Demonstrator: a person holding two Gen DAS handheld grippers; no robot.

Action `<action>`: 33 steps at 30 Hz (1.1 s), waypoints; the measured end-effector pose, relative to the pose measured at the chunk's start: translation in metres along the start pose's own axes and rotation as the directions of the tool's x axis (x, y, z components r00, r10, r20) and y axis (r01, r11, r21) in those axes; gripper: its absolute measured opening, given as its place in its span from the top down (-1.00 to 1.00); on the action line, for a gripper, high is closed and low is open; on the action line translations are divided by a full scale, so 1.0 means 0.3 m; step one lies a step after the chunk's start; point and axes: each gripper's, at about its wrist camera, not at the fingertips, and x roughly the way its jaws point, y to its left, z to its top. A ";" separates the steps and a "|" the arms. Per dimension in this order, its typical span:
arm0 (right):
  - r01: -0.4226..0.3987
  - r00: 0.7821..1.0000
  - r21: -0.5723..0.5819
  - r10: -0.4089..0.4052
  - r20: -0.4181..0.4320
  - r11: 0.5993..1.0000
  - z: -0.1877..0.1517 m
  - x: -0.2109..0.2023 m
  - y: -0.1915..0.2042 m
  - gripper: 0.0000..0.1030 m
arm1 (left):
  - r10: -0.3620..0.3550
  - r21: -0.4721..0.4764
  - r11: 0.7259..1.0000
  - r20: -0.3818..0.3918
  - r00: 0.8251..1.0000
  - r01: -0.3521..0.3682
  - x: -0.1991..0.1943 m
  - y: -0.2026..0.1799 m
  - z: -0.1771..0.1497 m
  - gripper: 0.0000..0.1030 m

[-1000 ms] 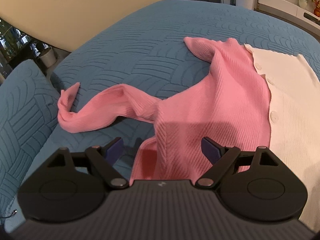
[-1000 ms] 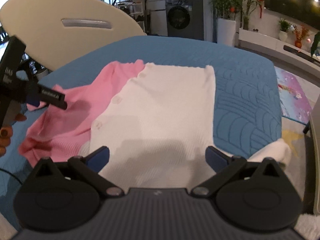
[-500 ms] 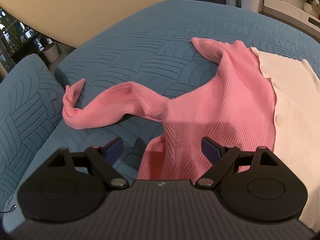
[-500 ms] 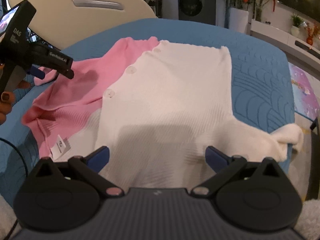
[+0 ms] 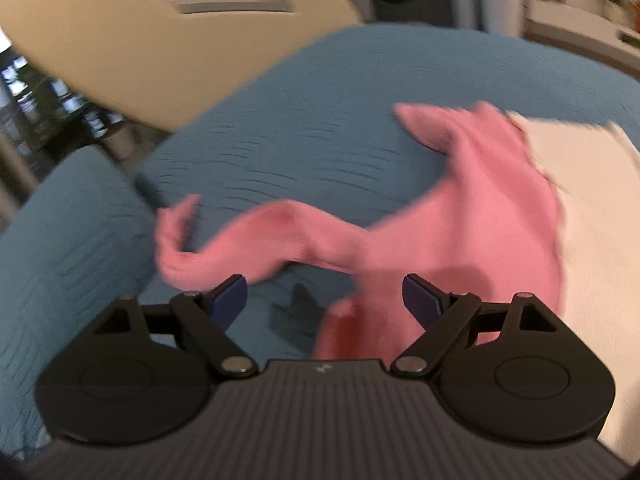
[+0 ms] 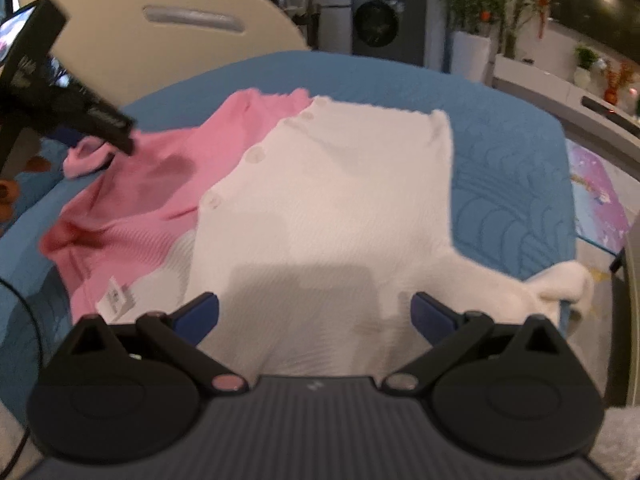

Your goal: Fold clothes

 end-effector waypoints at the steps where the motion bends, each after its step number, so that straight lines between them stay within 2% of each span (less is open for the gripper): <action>1: 0.002 1.000 0.017 -0.002 0.002 1.000 0.005 -0.002 -0.013 -1.00 | 0.012 -0.054 0.998 -0.015 1.000 -0.013 0.011 0.042 0.007 -0.69; 5: -0.005 1.000 0.039 0.005 0.012 0.999 0.032 -0.004 -0.021 -1.00 | 0.041 -0.226 0.972 -0.090 0.995 -0.061 0.073 0.186 0.019 -0.69; 6: -0.008 1.000 0.028 0.007 0.017 1.000 0.039 -0.005 -0.016 -1.00 | 0.055 -0.243 0.967 -0.101 0.993 -0.078 0.083 0.206 0.021 -0.69; 8: -0.006 1.000 0.012 0.006 0.024 1.000 0.044 -0.009 -0.012 -1.00 | 0.126 -0.280 0.947 -0.134 0.983 -0.160 0.116 0.269 0.030 -0.69; 11: -0.025 1.000 -0.008 0.025 0.010 1.000 0.052 -0.002 -0.002 -1.00 | 0.223 -0.302 0.915 -0.171 0.960 -0.266 0.163 0.346 0.046 -0.69; 14: -0.057 0.998 -0.033 0.057 -0.012 0.998 0.064 0.009 0.012 -1.00 | 0.215 -0.338 0.899 -0.214 0.953 -0.278 0.213 0.407 0.050 -0.69; 17: -0.084 0.996 -0.108 0.083 -0.020 0.991 0.086 0.025 0.049 -1.00 | 0.228 -0.325 0.896 -0.248 0.941 -0.303 0.255 0.429 0.055 -0.69; 19: -0.092 0.996 -0.129 0.091 -0.020 0.987 0.089 0.033 0.064 -1.00 | 0.180 -0.339 0.904 -0.252 0.951 -0.261 0.274 0.436 0.056 -0.69; 21: -0.105 0.994 -0.124 0.101 -0.036 0.987 0.081 0.045 0.067 -1.00 | 0.088 -0.388 0.905 -0.237 0.967 -0.178 0.281 0.445 0.056 -0.69; 23: -0.118 0.992 -0.113 0.113 -0.056 0.987 0.071 0.059 0.066 -1.00 | 0.033 -0.411 0.903 -0.215 0.976 -0.121 0.278 0.440 0.062 -0.69; 28: -0.118 0.989 -0.114 0.107 -0.099 0.987 0.031 0.085 0.080 -1.00 | 0.008 -0.371 0.926 -0.166 0.986 -0.070 0.281 0.393 0.090 -0.69; 33: -0.124 0.989 -0.143 0.110 -0.101 0.982 0.014 0.086 0.100 -1.00 | -0.057 -0.390 0.921 -0.164 0.985 -0.011 0.328 0.402 0.095 -0.67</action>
